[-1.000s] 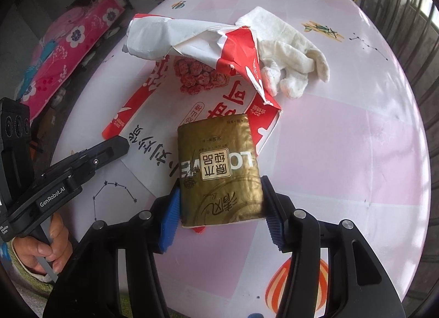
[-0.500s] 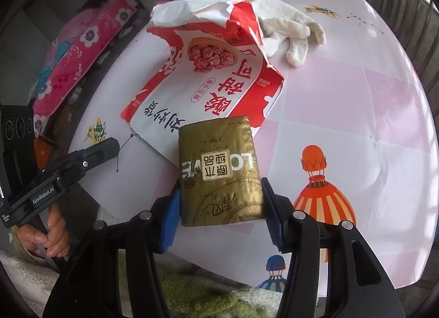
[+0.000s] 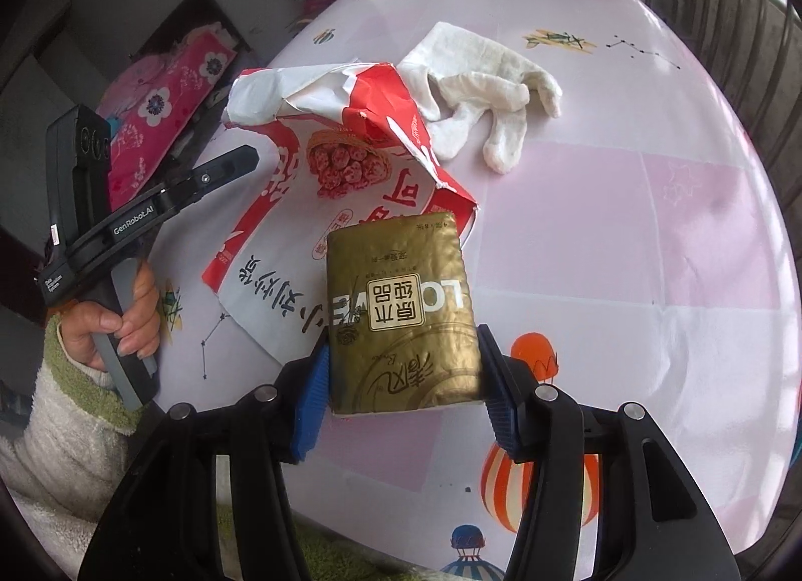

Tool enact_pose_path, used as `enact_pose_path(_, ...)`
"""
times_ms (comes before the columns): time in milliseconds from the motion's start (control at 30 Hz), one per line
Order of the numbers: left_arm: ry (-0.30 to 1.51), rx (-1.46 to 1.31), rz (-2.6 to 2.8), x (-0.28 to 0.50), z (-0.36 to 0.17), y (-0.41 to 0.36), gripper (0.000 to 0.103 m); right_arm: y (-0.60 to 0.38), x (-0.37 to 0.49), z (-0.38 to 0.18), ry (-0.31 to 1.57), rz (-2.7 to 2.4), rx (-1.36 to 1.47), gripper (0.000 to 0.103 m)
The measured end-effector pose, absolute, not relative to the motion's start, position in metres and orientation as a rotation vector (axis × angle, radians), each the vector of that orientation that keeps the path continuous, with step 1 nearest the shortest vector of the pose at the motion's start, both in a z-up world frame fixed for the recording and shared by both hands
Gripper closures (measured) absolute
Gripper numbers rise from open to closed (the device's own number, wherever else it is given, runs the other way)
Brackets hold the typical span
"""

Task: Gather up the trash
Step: 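Grasp the red-white snack bag with the left tool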

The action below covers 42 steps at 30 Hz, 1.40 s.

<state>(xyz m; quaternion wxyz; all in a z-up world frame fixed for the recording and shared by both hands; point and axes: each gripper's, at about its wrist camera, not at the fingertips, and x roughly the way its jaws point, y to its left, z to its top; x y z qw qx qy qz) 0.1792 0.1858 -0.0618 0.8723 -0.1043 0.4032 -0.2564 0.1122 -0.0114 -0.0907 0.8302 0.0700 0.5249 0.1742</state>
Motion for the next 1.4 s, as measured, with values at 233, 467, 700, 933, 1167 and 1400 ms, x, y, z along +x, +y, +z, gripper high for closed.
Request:
enact_pose_path(233,0.919,-0.279,-0.605,0.219,-0.076,0.186,0.060,-0.014,0.110,-0.093,1.103,0.375,0.152,0.052)
enact_pose_path(467,0.926,-0.337,-0.663,0.215,-0.077,0.186,0.060,-0.013,0.110,-0.093,1.104,0.382,0.151,0.052)
enact_pose_path(700,0.961,-0.350,-0.801,0.160,-0.070,0.185,0.065,-0.021,0.109,-0.091,1.104,0.345,0.109,0.052)
enact_pose_path(933,0.909,-0.301,-0.693,0.120,-0.068,0.189,0.065,-0.027,0.104,-0.092,1.098,0.362,0.106,0.052)
enact_pose_path(1167,0.918,-0.303,-0.607,0.132,-0.076,0.181,0.065,-0.022,0.104,-0.092,1.094,0.351,0.064,0.052)
enact_pose_path(1400,0.912,-0.274,-0.614,0.125,-0.075,0.166,0.070,-0.019,0.105,-0.092,1.093,0.353,0.072,0.052)
